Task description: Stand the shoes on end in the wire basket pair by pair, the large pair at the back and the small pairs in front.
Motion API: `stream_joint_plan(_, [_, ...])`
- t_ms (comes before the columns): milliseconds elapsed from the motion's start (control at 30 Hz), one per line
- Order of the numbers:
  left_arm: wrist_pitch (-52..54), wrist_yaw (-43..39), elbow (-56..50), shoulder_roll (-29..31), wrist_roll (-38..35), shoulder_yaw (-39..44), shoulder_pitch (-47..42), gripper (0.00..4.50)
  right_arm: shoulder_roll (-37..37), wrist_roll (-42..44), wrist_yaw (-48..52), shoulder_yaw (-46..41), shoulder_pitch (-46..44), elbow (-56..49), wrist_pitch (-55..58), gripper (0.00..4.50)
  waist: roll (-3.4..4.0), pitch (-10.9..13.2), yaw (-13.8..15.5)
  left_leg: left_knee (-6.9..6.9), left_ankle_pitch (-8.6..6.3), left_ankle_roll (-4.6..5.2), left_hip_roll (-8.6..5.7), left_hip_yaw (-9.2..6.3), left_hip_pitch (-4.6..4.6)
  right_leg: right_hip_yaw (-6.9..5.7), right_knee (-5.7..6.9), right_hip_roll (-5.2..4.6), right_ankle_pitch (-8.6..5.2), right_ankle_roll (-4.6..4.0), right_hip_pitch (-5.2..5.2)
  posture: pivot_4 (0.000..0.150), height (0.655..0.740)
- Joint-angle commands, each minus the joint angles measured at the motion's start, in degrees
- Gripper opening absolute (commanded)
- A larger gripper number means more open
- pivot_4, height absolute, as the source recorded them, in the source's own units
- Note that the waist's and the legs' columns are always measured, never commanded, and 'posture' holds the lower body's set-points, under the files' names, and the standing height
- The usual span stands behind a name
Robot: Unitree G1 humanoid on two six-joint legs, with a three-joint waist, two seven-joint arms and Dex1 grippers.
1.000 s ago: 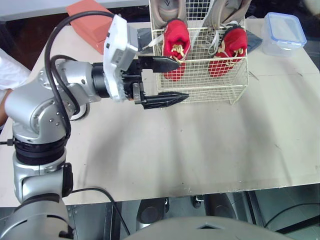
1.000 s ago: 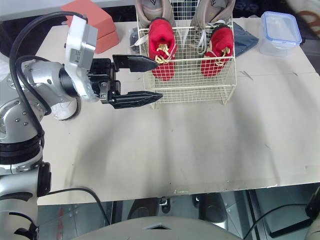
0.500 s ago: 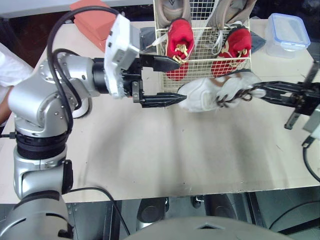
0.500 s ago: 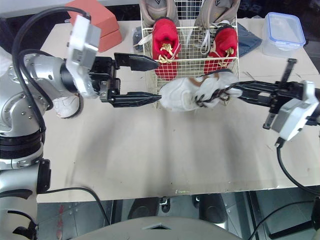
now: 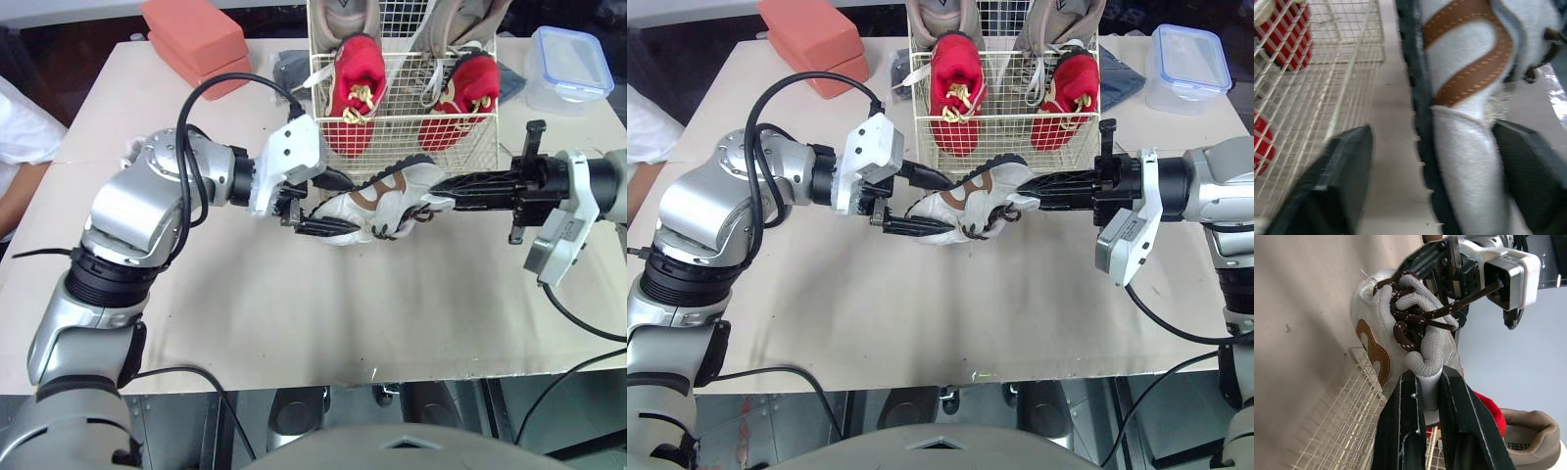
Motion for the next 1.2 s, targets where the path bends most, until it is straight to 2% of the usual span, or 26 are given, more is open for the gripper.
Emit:
stream_joint_plan(33, [-0.4, -2.9, 0.2, 0.3, 0.5, -0.3, -1.0, 2.49, -0.6, 1.1, -1.9, -0.5, -1.3, -0.9, -3.2, 0.00, 0.00, 0.0, 0.0, 0.00, 0.00, 0.00, 0.01, 0.00, 0.00, -0.01, 0.01, 0.01, 0.00, 0.00, 0.00, 0.150, 0.6860])
stream_joint_plan(167, [0.4, -3.9, -0.1, -0.5, -0.4, 0.0, -0.7, 0.70, -0.8, 0.3, -3.2, -0.7, -1.2, -1.1, -3.7, 0.00, 0.01, 0.0, 0.0, 0.01, 0.00, 0.00, 0.02, 0.00, 0.01, 0.00, 0.03, 0.01, 0.00, -0.01, -0.01, 0.150, 0.6860])
stream_joint_plan(200, [0.7, -3.6, -0.1, -1.0, -0.9, 0.5, -0.4, 0.47, -0.7, 0.3, -3.9, -1.1, -1.0, -1.3, -2.8, 0.35, 0.01, 0.0, 0.0, 0.02, 0.00, 0.00, 0.02, 0.00, 0.01, 0.00, 0.03, 0.00, 0.00, 0.00, -0.01, 0.150, 0.6860])
stream_joint_plan(300, [1.2, -2.4, -0.3, -2.3, -1.8, 2.0, 0.4, 0.47, -0.9, 2.3, -5.6, -1.7, 0.4, -2.3, 1.1, 1.69, 0.01, 0.0, 0.0, 0.04, 0.00, 0.00, 0.02, 0.00, 0.00, 0.00, 0.04, 0.00, 0.00, 0.00, 0.00, 0.150, 0.6860])
stream_joint_plan(433, [3.8, 2.4, -2.6, -4.6, -7.0, 10.6, 6.1, 0.47, -5.0, 18.5, -12.6, -2.3, 11.6, -14.9, 37.4, 3.52, -0.01, 0.0, 0.1, 0.03, 0.00, 0.00, 0.05, -0.04, -0.03, -0.03, 0.05, -0.16, 0.03, -0.05, 0.00, 0.150, 0.6860])
stream_joint_plan(500, [4.4, 5.0, -4.0, -5.4, -8.3, 13.7, 8.7, 0.47, -7.2, 24.4, -15.4, -3.5, 15.9, -20.5, 48.4, 4.49, -0.01, 0.0, 0.1, 0.03, 0.00, 0.00, 0.07, -0.09, -0.08, -0.08, 0.02, -0.30, 0.03, -0.06, 0.00, 0.150, 0.6860])
stream_joint_plan(700, [2.1, 14.1, -4.9, -12.0, -6.7, 15.4, 12.4, 0.47, -8.2, 42.2, -24.5, -6.7, 23.0, -30.1, 73.6, 4.49, -0.04, 0.0, 0.1, 0.11, -0.02, 0.04, 0.06, -0.12, 0.07, -0.10, 0.04, -0.28, -0.06, 0.12, 0.17, 0.150, 0.6860])
stream_joint_plan(800, [0.3, 16.6, -5.0, -14.7, -5.3, 14.1, 13.6, 0.47, -4.1, 55.3, -32.3, -7.8, 23.0, -32.3, 81.3, 4.49, -0.08, 0.0, 0.0, 0.10, -0.03, 0.06, 0.05, -0.13, 0.06, -0.10, 0.03, -0.24, -0.05, 0.10, 0.17, 0.150, 0.6860])
stream_joint_plan(867, [-0.4, 17.8, -5.0, -16.0, -4.5, 13.5, 13.9, 0.47, -0.3, 59.8, -38.2, -8.1, 21.3, -31.8, 84.1, 4.49, -0.10, 0.0, 0.1, 0.10, -0.03, 0.05, 0.06, -0.15, 0.04, -0.10, 0.04, -0.23, 0.02, -0.02, 0.16, 0.150, 0.6860])
stream_joint_plan(1033, [-0.9, 18.7, -6.2, -16.9, -4.1, 12.5, 15.0, 0.47, 7.1, 66.8, -49.9, -8.1, 17.2, -30.8, 88.5, 4.49, -0.10, 0.0, 0.0, 0.07, -0.03, 0.05, 0.04, -0.13, 0.03, -0.08, 0.02, -0.05, 0.04, -0.04, 0.14, 0.150, 0.6860])
stream_joint_plan(1133, [-1.4, 18.4, -6.3, -16.5, -3.8, 12.2, 15.3, 0.47, 11.0, 67.9, -55.6, -7.9, 15.2, -30.2, 89.5, 4.49, -0.10, 0.0, 0.1, 0.02, -0.03, 0.05, 0.03, -0.12, 0.01, -0.09, -0.01, -0.04, 0.04, -0.04, 0.12, 0.150, 0.6860])
stream_joint_plan(1200, [-2.0, 17.9, -6.5, -16.3, -3.5, 11.9, 15.6, 0.47, 13.4, 66.5, -58.4, -7.4, 14.4, -29.8, 89.7, 3.96, -0.10, 0.0, 0.1, 0.01, -0.03, 0.05, 0.02, -0.12, -0.01, -0.08, -0.01, -0.04, 0.04, -0.04, 0.09, 0.150, 0.6860])
